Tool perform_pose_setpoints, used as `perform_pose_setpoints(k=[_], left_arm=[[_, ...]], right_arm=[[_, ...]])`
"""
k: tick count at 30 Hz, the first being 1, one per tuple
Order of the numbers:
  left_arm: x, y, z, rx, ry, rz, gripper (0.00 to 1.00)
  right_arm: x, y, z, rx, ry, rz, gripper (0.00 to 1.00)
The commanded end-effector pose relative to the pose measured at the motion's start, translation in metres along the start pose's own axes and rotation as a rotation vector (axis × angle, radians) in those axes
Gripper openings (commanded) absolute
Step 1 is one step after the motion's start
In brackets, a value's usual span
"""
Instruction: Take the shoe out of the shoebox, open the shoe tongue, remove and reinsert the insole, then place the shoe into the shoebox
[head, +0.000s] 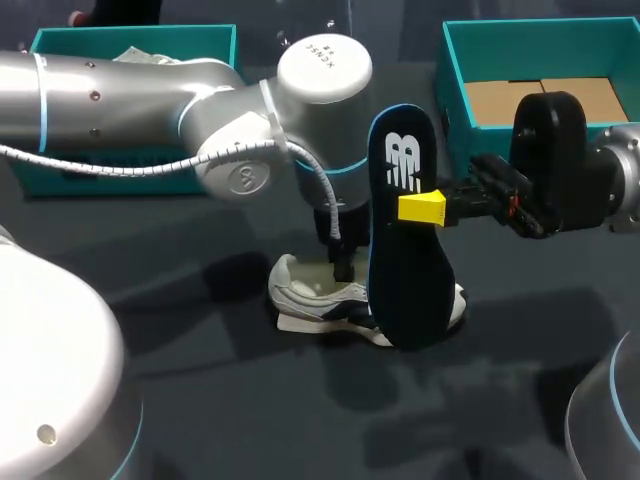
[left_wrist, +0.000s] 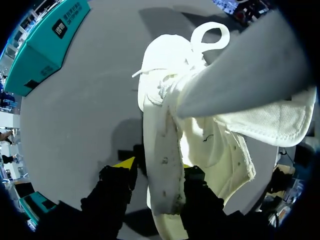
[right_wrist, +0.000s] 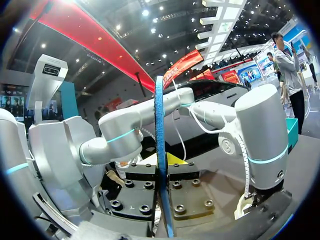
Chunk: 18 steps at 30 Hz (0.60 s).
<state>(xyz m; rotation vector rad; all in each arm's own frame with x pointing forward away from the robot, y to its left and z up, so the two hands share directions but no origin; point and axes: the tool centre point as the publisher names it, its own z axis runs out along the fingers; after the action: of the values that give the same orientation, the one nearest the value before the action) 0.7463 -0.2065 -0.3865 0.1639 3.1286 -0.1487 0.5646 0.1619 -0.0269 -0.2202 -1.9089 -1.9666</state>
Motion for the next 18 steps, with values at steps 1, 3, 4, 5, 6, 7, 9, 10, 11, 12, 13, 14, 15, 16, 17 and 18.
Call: perform_pose_setpoints(k=[1,3,4,5,6,7,9,10,11,12,13,14,15,16,17,18], left_arm=[[0.002,0.000,0.001,-0.004,0.001,0.005,0.00],[0.003,0.001,0.000,-0.007,0.004,0.010,0.00],[0.003,0.001,-0.001,-0.009,0.008,0.015,0.00],[0.003,0.002,-0.001,-0.010,0.011,0.019,0.00],[0.003,0.002,-0.002,-0.012,0.020,0.028,0.00],[0.003,0.003,-0.003,-0.011,0.028,0.034,0.00],[0.003,0.004,-0.006,-0.016,0.043,0.052,0.00],[0.003,0.004,-0.009,-0.015,0.064,0.073,0.00],[0.003,0.004,-0.011,-0.012,0.076,0.083,0.00],[0.003,0.004,-0.014,-0.011,0.112,0.114,0.00],[0.003,0.004,-0.017,-0.011,0.125,0.130,0.00],[0.004,0.003,-0.020,-0.013,0.148,0.159,0.00],[0.004,0.002,-0.024,-0.010,0.164,0.183,0.00],[0.005,0.001,-0.029,-0.010,0.164,0.198,0.00],[0.005,0.000,-0.034,-0.004,0.171,0.229,0.00],[0.006,-0.001,-0.041,0.004,0.176,0.264,0.00]], right_arm=[[0.001,-0.001,0.001,0.000,-0.003,0.001,0.00],[0.001,-0.001,0.001,0.000,-0.003,0.001,0.00],[0.001,-0.001,0.001,0.000,-0.003,0.001,0.00],[0.001,-0.001,0.001,0.000,-0.003,0.001,0.00],[0.001,-0.001,0.001,0.000,-0.003,0.001,0.00],[0.001,-0.001,0.001,0.000,-0.003,0.001,0.00],[0.001,-0.001,0.001,0.000,-0.003,0.001,0.00],[0.001,-0.001,0.001,0.000,-0.003,0.001,0.00],[0.001,-0.001,0.001,0.000,-0.003,0.001,0.00],[0.001,-0.001,0.001,0.000,-0.003,0.001,0.00],[0.001,-0.001,0.001,0.000,-0.003,0.001,0.00],[0.001,-0.001,0.001,0.000,-0.003,0.001,0.00],[0.001,-0.001,0.001,0.000,-0.003,0.001,0.00],[0.001,-0.001,0.001,0.000,-0.003,0.001,0.00],[0.001,-0.001,0.001,0.000,-0.003,0.001,0.00],[0.001,-0.001,0.001,0.000,-0.003,0.001,0.00]])
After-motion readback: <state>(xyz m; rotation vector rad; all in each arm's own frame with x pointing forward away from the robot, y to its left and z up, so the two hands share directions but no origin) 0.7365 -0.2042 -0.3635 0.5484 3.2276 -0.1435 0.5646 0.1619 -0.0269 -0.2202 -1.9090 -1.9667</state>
